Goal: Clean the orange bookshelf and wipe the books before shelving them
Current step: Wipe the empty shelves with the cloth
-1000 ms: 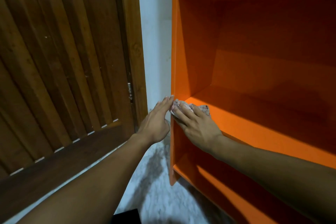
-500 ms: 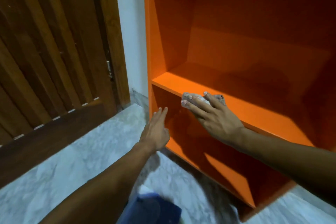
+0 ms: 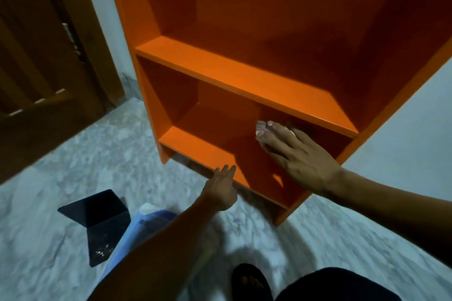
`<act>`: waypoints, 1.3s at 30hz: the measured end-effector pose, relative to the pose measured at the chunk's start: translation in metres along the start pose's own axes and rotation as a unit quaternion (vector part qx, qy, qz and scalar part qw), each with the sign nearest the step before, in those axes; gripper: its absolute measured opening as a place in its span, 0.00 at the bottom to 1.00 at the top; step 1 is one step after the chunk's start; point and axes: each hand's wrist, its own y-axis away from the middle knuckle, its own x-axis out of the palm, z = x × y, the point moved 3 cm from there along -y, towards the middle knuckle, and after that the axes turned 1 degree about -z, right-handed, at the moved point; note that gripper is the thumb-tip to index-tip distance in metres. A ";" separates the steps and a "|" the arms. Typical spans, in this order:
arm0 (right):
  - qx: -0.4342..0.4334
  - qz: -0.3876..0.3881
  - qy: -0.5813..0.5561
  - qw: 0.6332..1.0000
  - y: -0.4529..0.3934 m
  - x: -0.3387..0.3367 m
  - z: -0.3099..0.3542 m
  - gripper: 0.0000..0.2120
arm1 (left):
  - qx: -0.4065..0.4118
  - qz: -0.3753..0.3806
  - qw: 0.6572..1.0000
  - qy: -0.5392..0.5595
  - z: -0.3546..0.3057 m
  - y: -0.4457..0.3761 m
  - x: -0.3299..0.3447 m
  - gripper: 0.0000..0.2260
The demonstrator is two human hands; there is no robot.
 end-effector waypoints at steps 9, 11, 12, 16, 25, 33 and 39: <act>0.547 0.064 -0.452 0.702 -0.009 0.131 0.037 0.25 | -0.009 -0.030 0.996 -0.086 0.033 -0.031 0.026 0.35; 0.593 0.074 -0.471 0.648 -0.003 0.156 0.051 0.20 | -0.008 -0.048 0.994 -0.094 0.050 -0.038 0.022 0.36; 0.599 0.076 -0.463 0.649 -0.001 0.164 0.059 0.17 | -0.001 -0.072 0.993 -0.092 0.057 -0.040 0.020 0.36; 0.550 0.039 -0.344 0.760 -0.010 0.185 0.078 0.17 | 0.003 -0.089 0.989 -0.114 0.087 -0.046 0.014 0.34; 0.261 0.038 -0.469 0.843 -0.033 0.196 0.125 0.35 | 0.058 -0.078 0.985 -0.144 0.100 -0.043 -0.012 0.33; 0.500 -0.141 -0.452 0.725 -0.047 0.166 0.069 0.23 | 0.043 -0.053 0.985 -0.161 0.115 -0.044 -0.026 0.34; 0.514 0.251 -0.404 0.714 -0.043 0.229 0.028 0.18 | 0.069 -0.090 0.988 -0.104 0.119 -0.041 -0.017 0.34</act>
